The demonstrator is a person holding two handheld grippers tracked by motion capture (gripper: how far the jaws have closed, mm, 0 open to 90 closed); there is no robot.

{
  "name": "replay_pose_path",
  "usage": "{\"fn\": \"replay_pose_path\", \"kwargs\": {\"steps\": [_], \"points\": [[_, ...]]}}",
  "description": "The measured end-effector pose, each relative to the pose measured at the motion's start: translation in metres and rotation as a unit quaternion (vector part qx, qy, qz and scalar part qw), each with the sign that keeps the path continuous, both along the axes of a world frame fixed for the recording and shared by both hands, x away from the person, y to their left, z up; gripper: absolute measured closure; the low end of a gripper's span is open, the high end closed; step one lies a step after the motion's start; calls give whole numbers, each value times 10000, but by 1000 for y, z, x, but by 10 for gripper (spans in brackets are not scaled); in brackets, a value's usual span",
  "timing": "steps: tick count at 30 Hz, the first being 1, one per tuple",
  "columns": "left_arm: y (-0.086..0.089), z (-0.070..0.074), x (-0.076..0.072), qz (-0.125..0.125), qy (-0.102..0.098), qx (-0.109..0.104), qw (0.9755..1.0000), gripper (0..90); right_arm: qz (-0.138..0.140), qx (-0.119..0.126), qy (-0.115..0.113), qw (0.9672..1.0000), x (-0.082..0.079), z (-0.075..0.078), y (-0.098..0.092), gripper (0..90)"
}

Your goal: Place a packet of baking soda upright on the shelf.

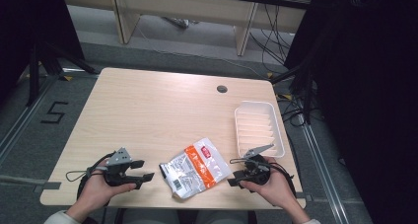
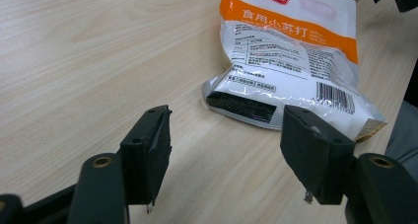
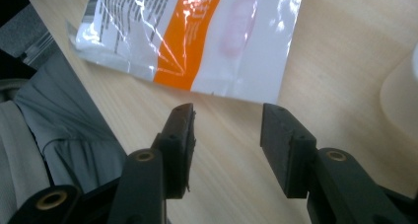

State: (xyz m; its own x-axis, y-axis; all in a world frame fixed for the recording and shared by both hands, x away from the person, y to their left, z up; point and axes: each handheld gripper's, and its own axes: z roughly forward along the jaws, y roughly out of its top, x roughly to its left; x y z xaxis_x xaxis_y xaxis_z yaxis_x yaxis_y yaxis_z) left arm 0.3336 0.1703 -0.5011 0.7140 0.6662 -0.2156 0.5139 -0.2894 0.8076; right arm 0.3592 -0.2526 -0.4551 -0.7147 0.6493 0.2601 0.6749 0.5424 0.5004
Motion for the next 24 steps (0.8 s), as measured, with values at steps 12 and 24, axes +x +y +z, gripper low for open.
{"fn": "replay_pose_path", "kwargs": {"steps": [12, 24], "points": [[0, 1, -2, -16, 25, 24, 10000, 357, -21, -201, -14, 9998, 25, 11, 25, 543], [-1, 1, -2, -54, -7, -1, 10000, 357, -66, -432, 129, 9990, 45, 5, 45, 513]]}}
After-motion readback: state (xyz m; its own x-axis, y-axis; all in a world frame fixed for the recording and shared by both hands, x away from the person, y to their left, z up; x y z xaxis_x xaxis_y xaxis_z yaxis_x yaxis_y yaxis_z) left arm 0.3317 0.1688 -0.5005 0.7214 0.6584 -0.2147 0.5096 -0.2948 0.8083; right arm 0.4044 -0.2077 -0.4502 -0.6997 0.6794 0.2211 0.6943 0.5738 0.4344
